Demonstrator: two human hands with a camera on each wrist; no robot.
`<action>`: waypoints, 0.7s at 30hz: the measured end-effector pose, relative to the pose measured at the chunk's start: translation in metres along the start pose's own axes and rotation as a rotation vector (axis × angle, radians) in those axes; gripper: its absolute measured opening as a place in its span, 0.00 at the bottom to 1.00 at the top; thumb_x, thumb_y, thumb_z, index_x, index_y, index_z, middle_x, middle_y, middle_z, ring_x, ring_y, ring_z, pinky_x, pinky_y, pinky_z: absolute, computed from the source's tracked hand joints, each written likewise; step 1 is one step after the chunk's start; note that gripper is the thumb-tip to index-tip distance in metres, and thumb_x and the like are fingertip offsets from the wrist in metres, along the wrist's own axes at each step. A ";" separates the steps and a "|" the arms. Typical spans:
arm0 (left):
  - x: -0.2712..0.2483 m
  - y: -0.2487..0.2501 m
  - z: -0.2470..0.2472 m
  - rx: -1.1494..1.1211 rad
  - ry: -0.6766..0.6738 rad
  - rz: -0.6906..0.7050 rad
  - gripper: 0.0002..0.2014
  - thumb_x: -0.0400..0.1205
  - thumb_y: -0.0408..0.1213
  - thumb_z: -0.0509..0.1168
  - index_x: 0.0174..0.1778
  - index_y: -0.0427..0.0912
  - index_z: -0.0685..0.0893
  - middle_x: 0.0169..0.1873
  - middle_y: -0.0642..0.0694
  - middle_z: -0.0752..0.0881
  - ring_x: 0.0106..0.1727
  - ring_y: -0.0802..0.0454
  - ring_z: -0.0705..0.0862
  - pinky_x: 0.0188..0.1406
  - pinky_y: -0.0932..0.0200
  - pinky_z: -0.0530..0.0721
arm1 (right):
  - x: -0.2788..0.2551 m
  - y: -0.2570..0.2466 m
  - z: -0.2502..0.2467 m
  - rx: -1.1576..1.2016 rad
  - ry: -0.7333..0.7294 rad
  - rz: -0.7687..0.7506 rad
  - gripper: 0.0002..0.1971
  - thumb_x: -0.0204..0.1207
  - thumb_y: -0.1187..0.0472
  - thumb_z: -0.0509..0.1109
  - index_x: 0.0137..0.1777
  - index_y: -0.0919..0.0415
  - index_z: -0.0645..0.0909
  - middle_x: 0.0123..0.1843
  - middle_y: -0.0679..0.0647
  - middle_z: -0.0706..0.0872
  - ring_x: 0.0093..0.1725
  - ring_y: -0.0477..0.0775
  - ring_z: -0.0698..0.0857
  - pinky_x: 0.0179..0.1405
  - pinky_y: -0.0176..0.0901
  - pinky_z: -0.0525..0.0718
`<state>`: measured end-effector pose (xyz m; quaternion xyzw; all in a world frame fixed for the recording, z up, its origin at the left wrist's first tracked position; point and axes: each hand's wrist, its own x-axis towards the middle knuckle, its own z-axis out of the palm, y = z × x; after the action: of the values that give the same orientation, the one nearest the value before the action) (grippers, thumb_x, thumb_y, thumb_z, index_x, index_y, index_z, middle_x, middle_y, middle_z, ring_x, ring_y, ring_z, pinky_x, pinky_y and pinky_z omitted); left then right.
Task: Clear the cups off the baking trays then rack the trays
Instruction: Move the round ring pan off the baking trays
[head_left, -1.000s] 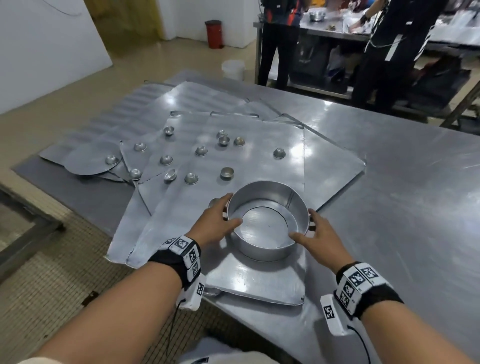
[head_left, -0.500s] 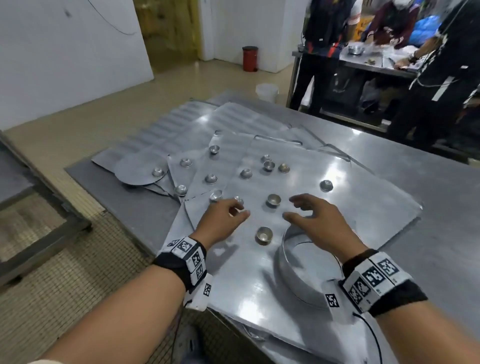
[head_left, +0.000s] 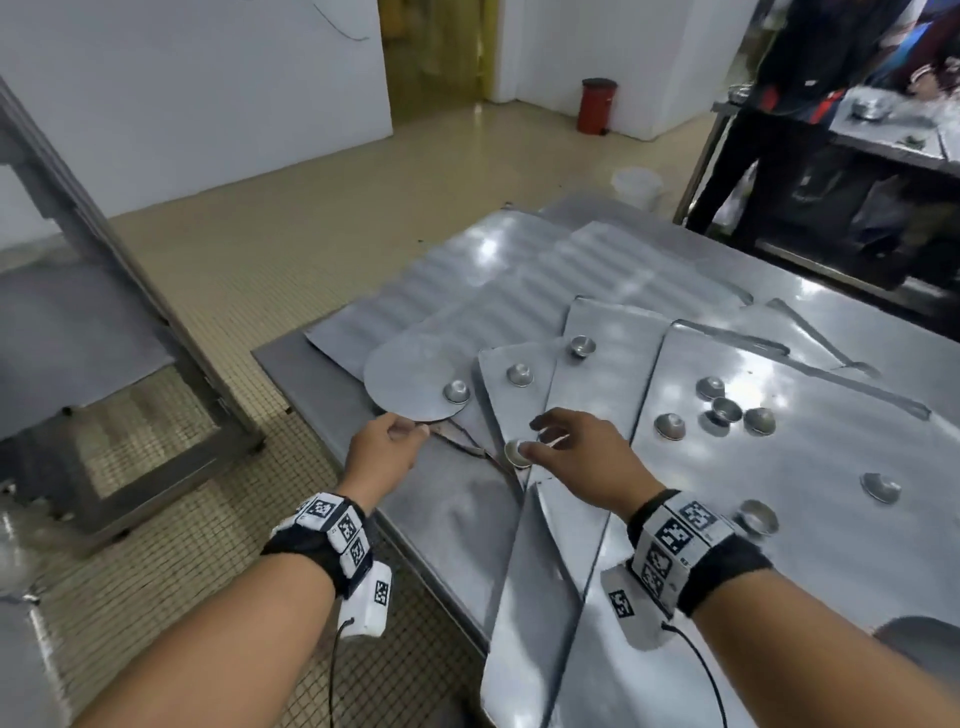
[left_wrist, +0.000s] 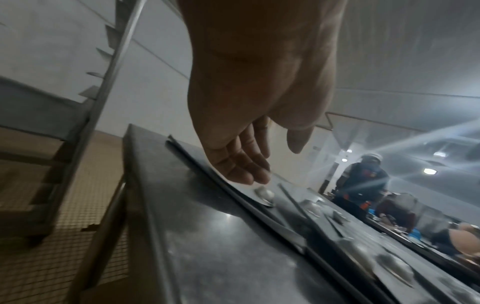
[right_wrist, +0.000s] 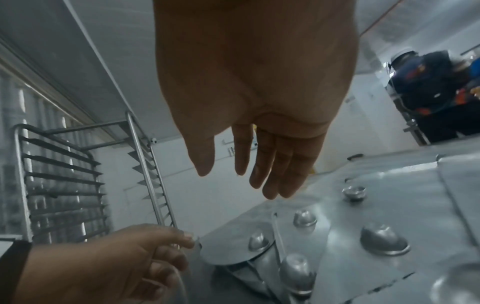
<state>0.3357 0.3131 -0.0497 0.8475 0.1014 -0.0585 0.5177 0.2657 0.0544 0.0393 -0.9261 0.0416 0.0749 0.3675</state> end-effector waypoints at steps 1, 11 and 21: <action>0.013 -0.009 -0.007 -0.014 0.007 -0.027 0.10 0.78 0.49 0.74 0.44 0.47 0.85 0.36 0.46 0.90 0.41 0.42 0.90 0.46 0.43 0.89 | 0.014 -0.004 0.012 -0.002 -0.008 0.014 0.19 0.74 0.41 0.75 0.60 0.49 0.87 0.54 0.43 0.90 0.52 0.43 0.88 0.59 0.46 0.85; 0.096 -0.049 -0.010 -0.247 0.060 -0.207 0.40 0.71 0.54 0.75 0.77 0.46 0.69 0.60 0.40 0.85 0.48 0.44 0.90 0.54 0.39 0.91 | 0.122 -0.018 0.081 -0.112 -0.026 0.092 0.14 0.76 0.45 0.73 0.56 0.51 0.84 0.52 0.49 0.89 0.54 0.54 0.86 0.48 0.43 0.76; 0.118 -0.061 0.006 -0.529 0.051 -0.269 0.24 0.82 0.28 0.71 0.73 0.48 0.75 0.44 0.39 0.92 0.27 0.47 0.84 0.27 0.55 0.85 | 0.181 -0.015 0.124 -0.145 -0.059 0.077 0.22 0.76 0.58 0.70 0.71 0.53 0.80 0.65 0.57 0.86 0.65 0.62 0.84 0.61 0.48 0.80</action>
<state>0.4362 0.3474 -0.1292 0.6634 0.2376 -0.0770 0.7053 0.4326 0.1460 -0.0704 -0.9453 0.0610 0.1191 0.2975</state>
